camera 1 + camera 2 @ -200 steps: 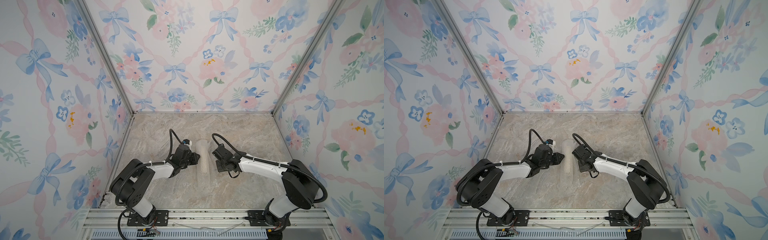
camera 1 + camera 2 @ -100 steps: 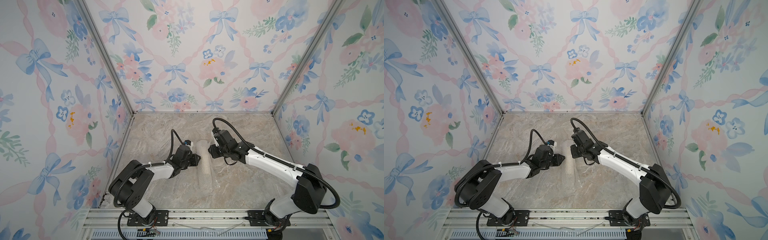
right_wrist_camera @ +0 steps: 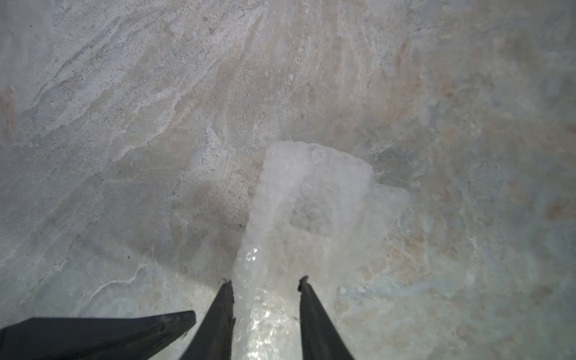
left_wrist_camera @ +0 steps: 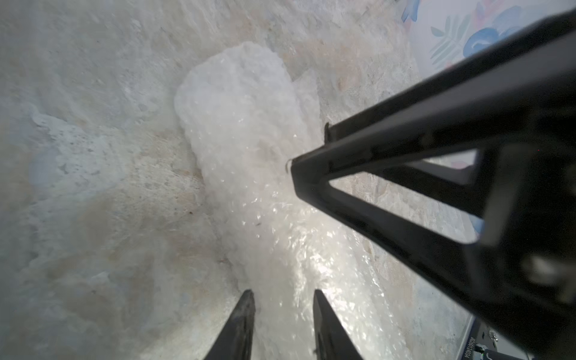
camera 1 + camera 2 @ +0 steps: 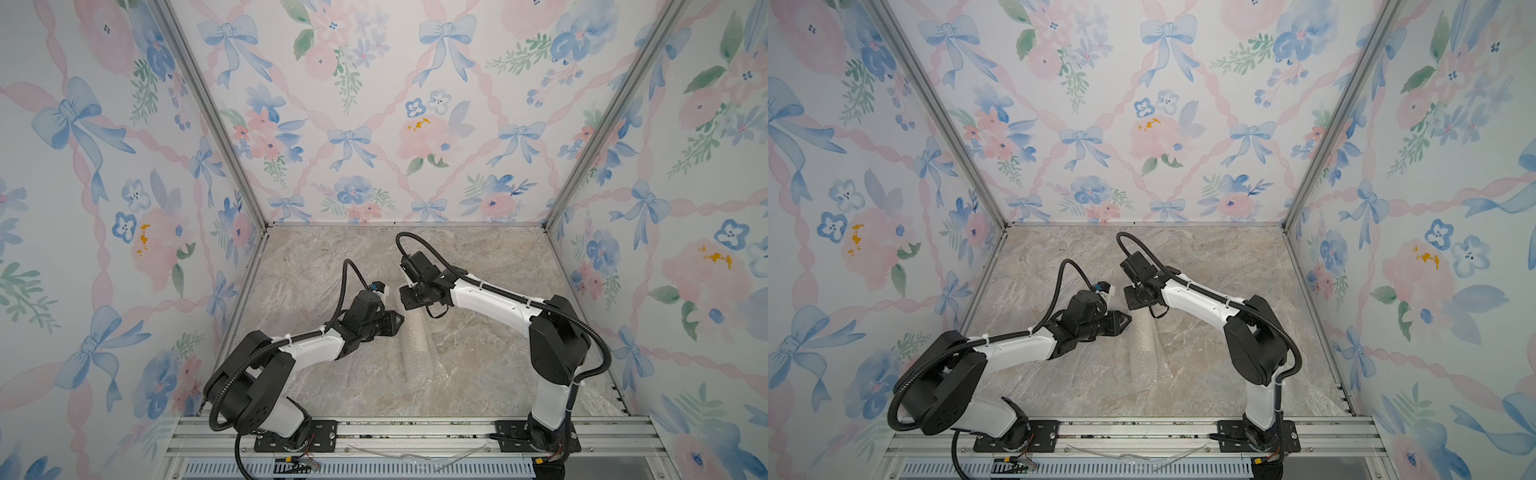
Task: Unwrap the vase from the bubble wrap
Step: Unwrap the bubble wrap at the center of the board.
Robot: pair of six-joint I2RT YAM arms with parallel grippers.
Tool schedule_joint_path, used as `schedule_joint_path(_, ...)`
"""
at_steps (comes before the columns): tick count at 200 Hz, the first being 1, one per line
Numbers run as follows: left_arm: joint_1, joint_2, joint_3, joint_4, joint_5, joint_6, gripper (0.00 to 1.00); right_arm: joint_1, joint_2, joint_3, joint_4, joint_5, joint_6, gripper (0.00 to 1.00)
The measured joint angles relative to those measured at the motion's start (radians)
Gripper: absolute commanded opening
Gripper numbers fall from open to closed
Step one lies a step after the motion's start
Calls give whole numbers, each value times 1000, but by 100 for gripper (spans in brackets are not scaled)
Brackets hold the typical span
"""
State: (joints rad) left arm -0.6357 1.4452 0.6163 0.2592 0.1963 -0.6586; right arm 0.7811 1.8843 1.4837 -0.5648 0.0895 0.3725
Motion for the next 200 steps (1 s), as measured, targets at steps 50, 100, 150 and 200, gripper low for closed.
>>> schedule_joint_path(50,31,-134,-58,-90,-85,3,35,30,3,40,-40,27,-22,39)
schedule_joint_path(100,54,-154,-91,-136,-110,1,35,34,78,123,-89,57,-28,26)
schedule_joint_path(150,54,-154,-91,-135,-109,1,35,34,129,153,-133,79,-26,18)
schedule_joint_path(200,37,-130,-82,-127,-95,0,35,32,130,152,-135,79,-23,10)
